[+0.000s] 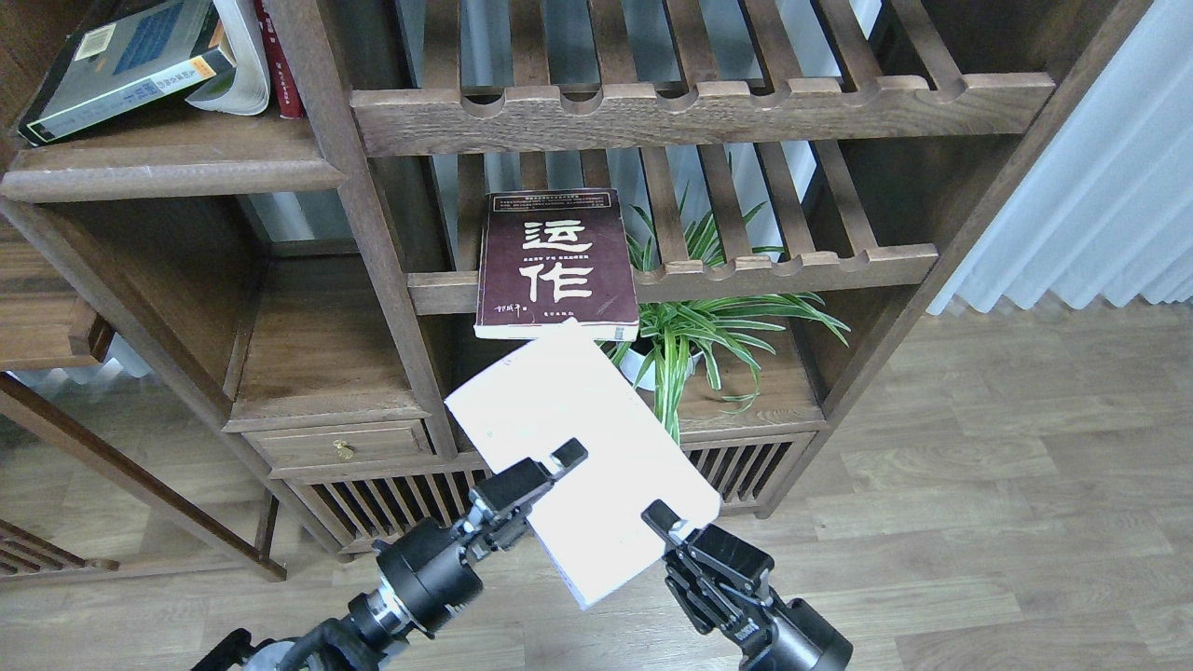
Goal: Organize books on shelf
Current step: 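Hand the white book to the left gripper and release the right, then carry the white book with the left gripper into the upper-left compartment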
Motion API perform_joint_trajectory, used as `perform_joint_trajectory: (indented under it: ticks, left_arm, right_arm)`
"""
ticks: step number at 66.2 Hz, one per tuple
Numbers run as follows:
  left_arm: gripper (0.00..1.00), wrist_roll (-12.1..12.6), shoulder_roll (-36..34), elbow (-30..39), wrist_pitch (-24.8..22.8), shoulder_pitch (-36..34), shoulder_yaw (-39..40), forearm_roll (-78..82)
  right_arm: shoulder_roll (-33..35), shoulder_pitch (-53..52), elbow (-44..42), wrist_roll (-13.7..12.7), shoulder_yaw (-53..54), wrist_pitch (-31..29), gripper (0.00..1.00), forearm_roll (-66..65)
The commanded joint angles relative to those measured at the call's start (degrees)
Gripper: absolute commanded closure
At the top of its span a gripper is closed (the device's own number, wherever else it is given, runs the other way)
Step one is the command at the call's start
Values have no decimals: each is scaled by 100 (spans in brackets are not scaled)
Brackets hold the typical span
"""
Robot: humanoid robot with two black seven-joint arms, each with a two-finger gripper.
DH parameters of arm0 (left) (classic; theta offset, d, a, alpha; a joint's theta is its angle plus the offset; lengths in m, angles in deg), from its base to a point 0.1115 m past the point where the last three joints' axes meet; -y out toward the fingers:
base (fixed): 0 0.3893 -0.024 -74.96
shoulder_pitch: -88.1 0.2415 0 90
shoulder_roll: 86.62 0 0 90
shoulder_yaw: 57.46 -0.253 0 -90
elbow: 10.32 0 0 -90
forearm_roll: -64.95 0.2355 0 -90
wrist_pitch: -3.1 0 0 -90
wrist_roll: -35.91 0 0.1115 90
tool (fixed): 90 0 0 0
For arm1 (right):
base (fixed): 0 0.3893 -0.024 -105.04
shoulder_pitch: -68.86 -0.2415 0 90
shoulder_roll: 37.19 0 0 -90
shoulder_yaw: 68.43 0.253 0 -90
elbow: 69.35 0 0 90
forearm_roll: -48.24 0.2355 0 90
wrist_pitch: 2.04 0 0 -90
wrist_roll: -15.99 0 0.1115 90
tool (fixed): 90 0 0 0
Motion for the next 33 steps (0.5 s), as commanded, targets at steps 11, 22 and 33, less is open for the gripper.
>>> perform_joint_trajectory:
  ticks: [11,22,33]
  left_arm:
    - [100,314,-772,6,0,-937,964,522]
    - [100,314,-1846,14,0,-1157,1061,584]
    - [100,314,-2268,14,0,-1412,1184,584]
  right_arm:
    - [225,10,-15,23,68,-2,16,9]
    - [234,10,-50,23,68,-2,16,17]
    - [251,10,-156,23,77,-2,16,26]
